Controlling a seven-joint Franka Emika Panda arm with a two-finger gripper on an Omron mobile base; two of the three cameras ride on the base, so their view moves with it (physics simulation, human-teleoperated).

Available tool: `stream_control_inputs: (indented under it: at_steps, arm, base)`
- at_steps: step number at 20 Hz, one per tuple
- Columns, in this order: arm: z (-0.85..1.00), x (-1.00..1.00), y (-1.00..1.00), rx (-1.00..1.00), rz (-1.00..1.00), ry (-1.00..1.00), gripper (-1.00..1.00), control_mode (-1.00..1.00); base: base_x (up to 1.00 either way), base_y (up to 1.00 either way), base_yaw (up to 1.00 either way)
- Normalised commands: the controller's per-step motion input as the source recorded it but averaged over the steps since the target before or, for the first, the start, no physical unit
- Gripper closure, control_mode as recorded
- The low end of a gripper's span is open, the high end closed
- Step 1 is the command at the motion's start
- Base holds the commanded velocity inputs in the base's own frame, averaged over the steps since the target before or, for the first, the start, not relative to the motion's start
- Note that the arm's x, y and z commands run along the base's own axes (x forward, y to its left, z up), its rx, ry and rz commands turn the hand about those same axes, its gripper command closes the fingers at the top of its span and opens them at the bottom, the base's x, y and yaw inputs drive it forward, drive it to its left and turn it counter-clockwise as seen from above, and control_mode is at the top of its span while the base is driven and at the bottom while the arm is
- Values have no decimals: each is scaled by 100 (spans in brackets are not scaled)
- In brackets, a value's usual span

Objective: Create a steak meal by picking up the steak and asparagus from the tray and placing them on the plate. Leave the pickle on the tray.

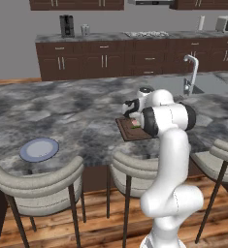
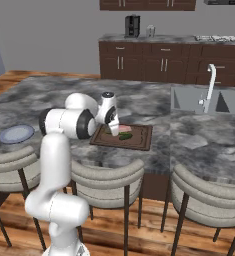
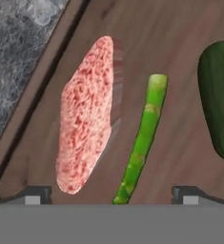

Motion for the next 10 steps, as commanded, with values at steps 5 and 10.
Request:
stream_control_inputs:
  at_steps: [5, 10]
  arm:
    - [-2, 40, -9, 2, 0, 5, -100, -100]
    - [-35, 35, -2, 0, 0, 7, -100, -100]
  base:
    - [0, 0, 0]
    - [0, 0, 0]
